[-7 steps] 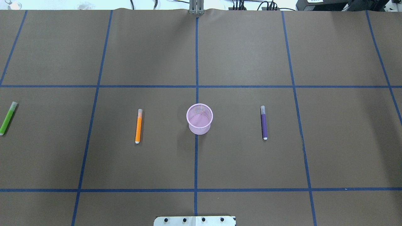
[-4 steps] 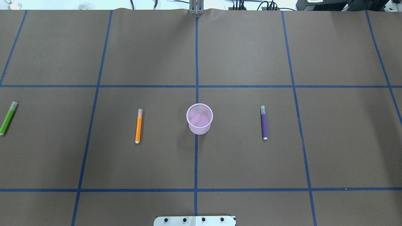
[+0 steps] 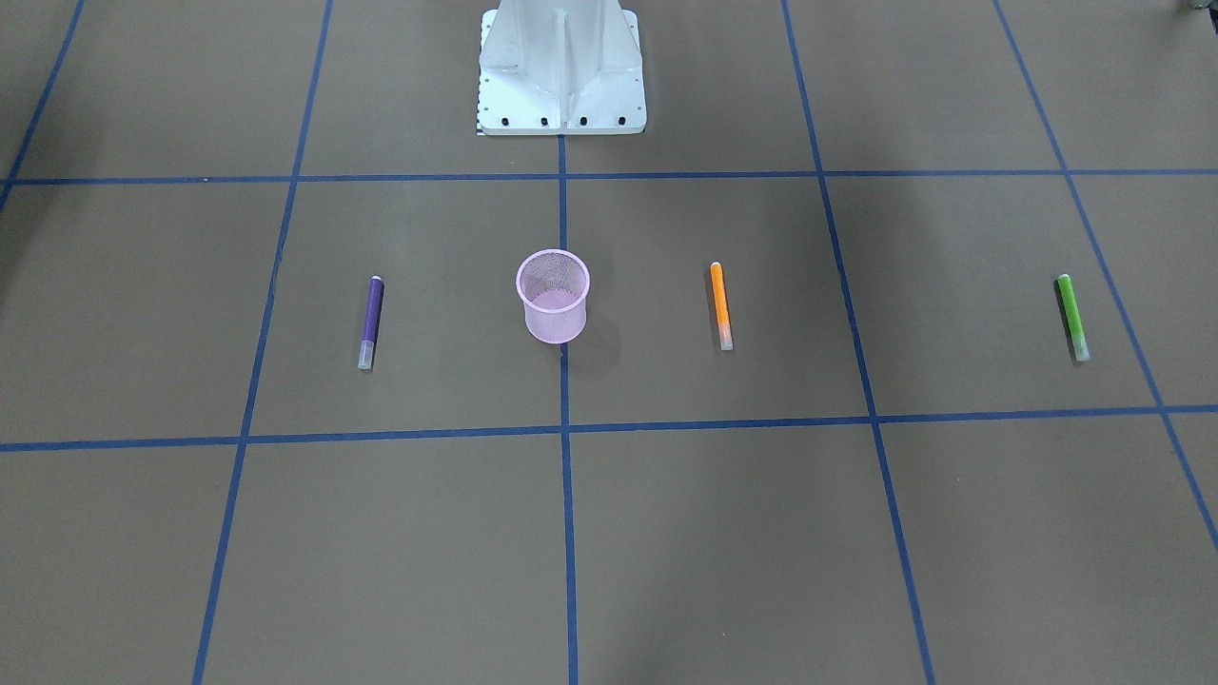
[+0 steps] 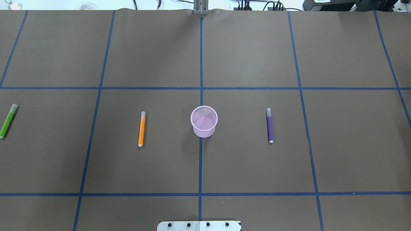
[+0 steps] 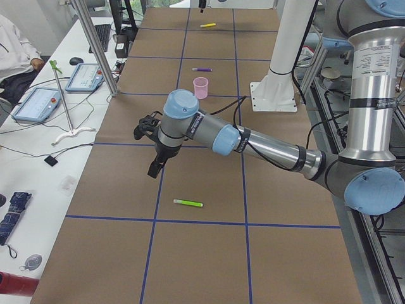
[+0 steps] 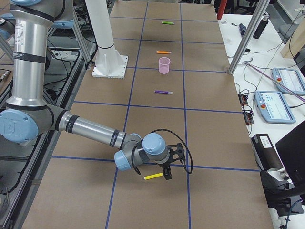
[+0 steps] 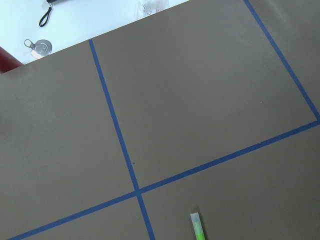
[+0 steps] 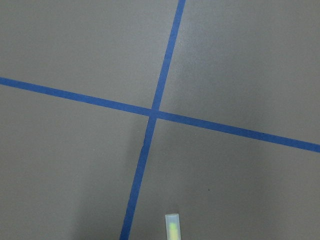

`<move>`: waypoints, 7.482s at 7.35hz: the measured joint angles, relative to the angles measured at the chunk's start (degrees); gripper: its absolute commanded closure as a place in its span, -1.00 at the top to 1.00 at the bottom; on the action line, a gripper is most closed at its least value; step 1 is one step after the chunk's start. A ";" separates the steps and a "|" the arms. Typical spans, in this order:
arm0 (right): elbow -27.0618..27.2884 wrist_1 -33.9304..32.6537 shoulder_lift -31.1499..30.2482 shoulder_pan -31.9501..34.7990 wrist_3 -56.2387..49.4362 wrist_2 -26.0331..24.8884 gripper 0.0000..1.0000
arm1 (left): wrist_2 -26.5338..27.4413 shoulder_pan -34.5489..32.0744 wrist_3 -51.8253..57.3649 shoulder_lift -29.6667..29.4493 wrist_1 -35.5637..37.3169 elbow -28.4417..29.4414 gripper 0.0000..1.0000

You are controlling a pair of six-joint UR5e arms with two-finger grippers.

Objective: Collect pens into pen holder

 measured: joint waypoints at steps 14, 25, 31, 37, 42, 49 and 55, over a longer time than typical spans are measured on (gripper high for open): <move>-8.94 11.60 -0.77 -10.07 6.05 -7.50 -0.15 | -0.01 0.00 0.08 0.01 -0.44 -0.55 1.00; 3.69 11.80 3.08 -10.45 6.71 -6.69 -1.00 | -0.08 0.08 0.09 0.68 -1.48 -0.70 1.00; 21.18 11.79 21.00 -29.80 31.16 -15.44 -1.00 | -1.87 6.22 -0.81 0.56 -5.74 -0.55 1.00; 20.58 2.35 37.88 -63.17 35.67 -66.40 -1.00 | -2.29 6.36 -0.80 0.71 -5.92 -0.31 1.00; 16.92 1.61 39.83 -66.24 36.35 -72.83 0.97 | -2.27 6.36 -0.80 0.66 -5.92 -0.22 1.00; 26.31 -20.47 40.38 -54.82 42.01 -51.87 0.98 | -2.28 6.75 -4.77 0.78 -5.77 2.59 1.00; 28.10 -45.47 36.30 -22.39 24.96 -7.10 1.00 | -1.18 16.77 -20.50 1.35 -31.07 23.11 0.92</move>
